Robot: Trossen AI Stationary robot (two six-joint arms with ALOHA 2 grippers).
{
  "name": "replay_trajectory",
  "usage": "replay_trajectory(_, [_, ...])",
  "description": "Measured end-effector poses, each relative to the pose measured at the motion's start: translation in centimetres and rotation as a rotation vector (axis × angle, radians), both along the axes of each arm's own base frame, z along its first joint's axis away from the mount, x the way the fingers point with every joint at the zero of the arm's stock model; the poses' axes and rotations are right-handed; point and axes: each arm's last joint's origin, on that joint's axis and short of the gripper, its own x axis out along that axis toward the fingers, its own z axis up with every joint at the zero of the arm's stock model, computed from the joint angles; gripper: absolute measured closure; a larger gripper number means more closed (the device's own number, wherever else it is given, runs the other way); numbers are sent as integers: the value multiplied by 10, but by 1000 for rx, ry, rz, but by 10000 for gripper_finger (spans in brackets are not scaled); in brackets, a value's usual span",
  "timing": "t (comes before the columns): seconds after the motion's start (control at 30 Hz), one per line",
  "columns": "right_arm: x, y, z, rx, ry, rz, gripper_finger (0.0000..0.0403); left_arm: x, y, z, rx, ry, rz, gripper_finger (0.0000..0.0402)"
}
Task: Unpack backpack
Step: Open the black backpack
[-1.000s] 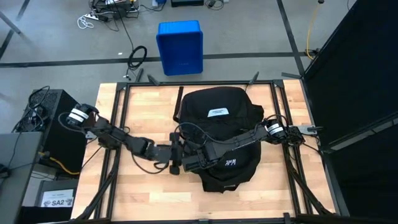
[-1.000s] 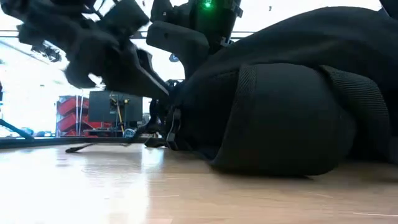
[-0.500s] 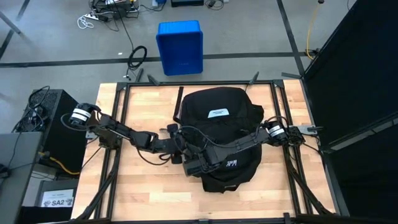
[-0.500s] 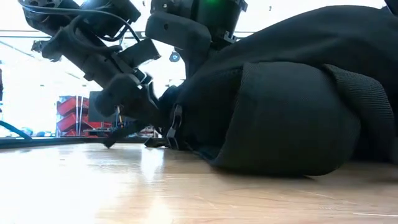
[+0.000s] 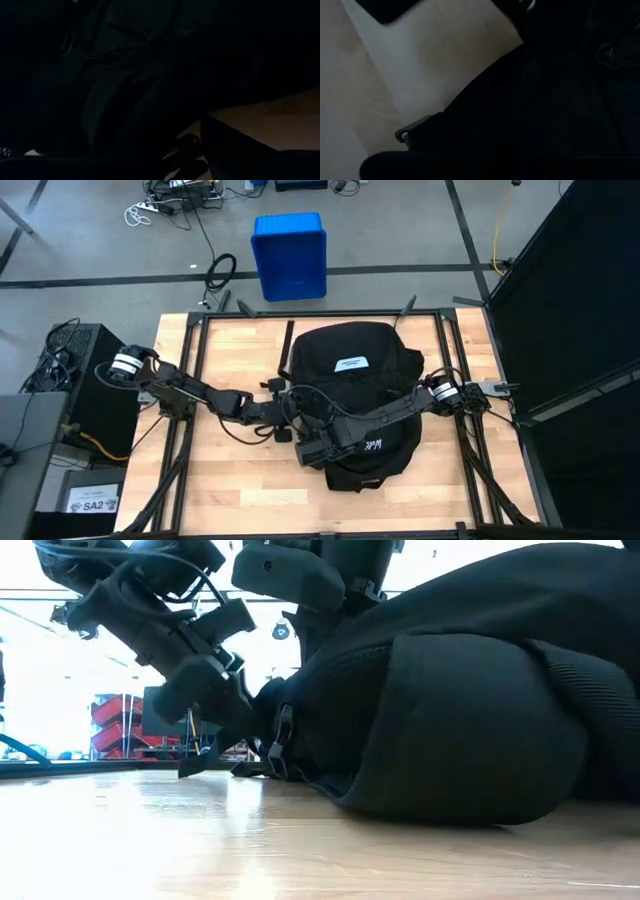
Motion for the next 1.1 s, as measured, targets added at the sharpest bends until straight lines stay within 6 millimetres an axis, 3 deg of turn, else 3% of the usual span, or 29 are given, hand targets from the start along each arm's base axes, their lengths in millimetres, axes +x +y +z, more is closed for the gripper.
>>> replay_trajectory(0.2, [0, 1, 0, 2, -2, 2, 402, -2, -3, 18, -130, -89, -71, 299])
replay_trajectory(0.4, [2, -1, 1, -4, -17, -4, 402, 5, -12, 14, -341, -105, -224, 300])
replay_trajectory(0.8, [4, -2, 2, -15, -48, -12, 402, 8, -15, 10, -388, -116, -250, 300])
replay_trajectory(1.1, [7, -5, 2, -35, -69, -23, 402, 4, -37, 11, -400, -108, -340, 300])
